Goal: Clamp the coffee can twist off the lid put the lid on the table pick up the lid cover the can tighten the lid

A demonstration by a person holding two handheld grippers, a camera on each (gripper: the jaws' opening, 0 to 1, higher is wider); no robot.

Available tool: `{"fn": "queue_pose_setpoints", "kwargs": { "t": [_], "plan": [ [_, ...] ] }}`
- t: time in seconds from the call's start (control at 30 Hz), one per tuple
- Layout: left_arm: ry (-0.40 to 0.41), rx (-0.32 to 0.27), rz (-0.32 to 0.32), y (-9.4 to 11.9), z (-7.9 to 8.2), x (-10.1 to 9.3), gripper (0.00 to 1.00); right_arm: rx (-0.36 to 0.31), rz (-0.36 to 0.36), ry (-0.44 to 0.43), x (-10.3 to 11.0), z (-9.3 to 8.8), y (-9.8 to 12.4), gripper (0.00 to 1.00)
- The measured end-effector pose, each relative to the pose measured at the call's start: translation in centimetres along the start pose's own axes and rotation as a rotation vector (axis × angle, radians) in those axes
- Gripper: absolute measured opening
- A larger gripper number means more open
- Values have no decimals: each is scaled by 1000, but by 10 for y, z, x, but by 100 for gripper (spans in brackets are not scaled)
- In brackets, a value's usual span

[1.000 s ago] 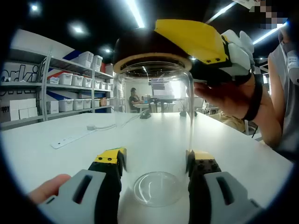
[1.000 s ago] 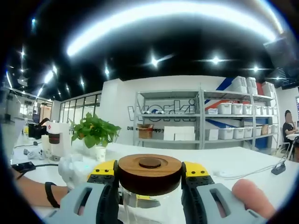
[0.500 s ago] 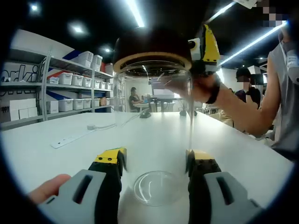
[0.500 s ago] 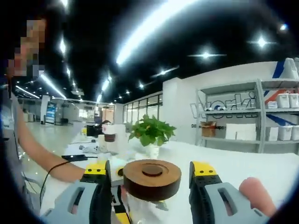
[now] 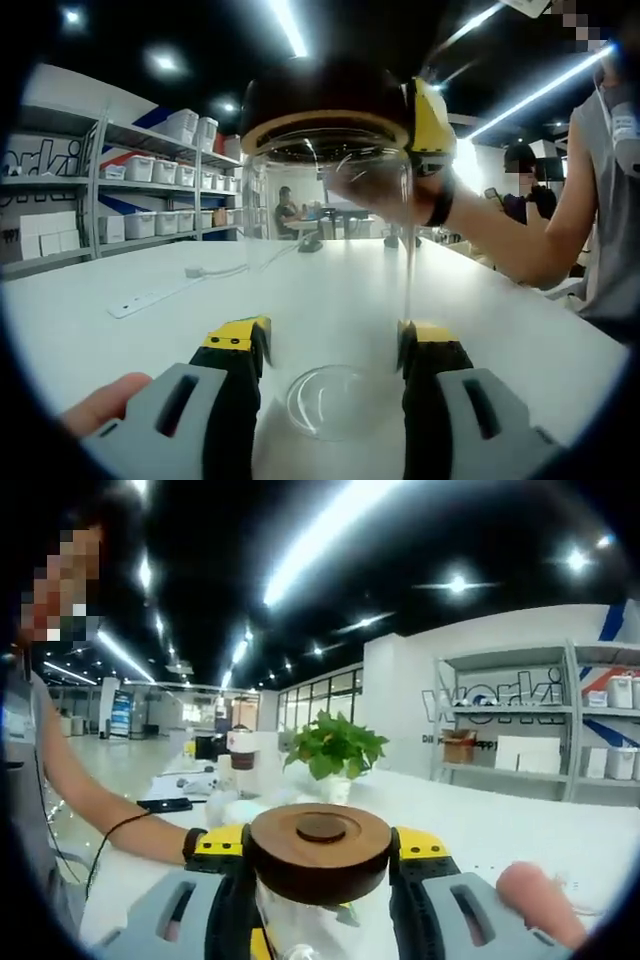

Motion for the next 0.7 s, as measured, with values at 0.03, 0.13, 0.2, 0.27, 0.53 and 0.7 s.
{"fn": "queue_pose_setpoints", "kwargs": {
  "t": [0.03, 0.13, 0.2, 0.27, 0.53, 0.7],
  "plan": [
    [0, 0, 1, 0, 0, 0, 46, -1, -3, 0, 0, 0, 0, 49],
    [-1, 1, -2, 0, 0, 0, 46, -5, -47, 3, 0, 0, 1, 48],
    [-2, 2, -2, 0, 0, 0, 46, -10, -78, 9, 1, 0, 1, 48],
    [-3, 3, -1, 0, 0, 0, 46, -17, -124, 8, 0, 0, 1, 48],
    [-3, 5, 0, 0, 0, 0, 46, -32, -293, 17, 2, 0, 2, 48],
    [-2, 6, -1, 0, -1, 0, 46, -55, -398, 9, 2, 1, 3, 48]
  ]
}}
Point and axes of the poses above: the point that each gripper's makers call its tool centre point, and the gripper's own axes: y roughly backward along the fingers, x roughly to its left, z roughly out of its top, the point moved 2 cm from there along y, roughly backward along the fingers, and after that the axes turned 4 degrees about -x, right-handed, at the moved point
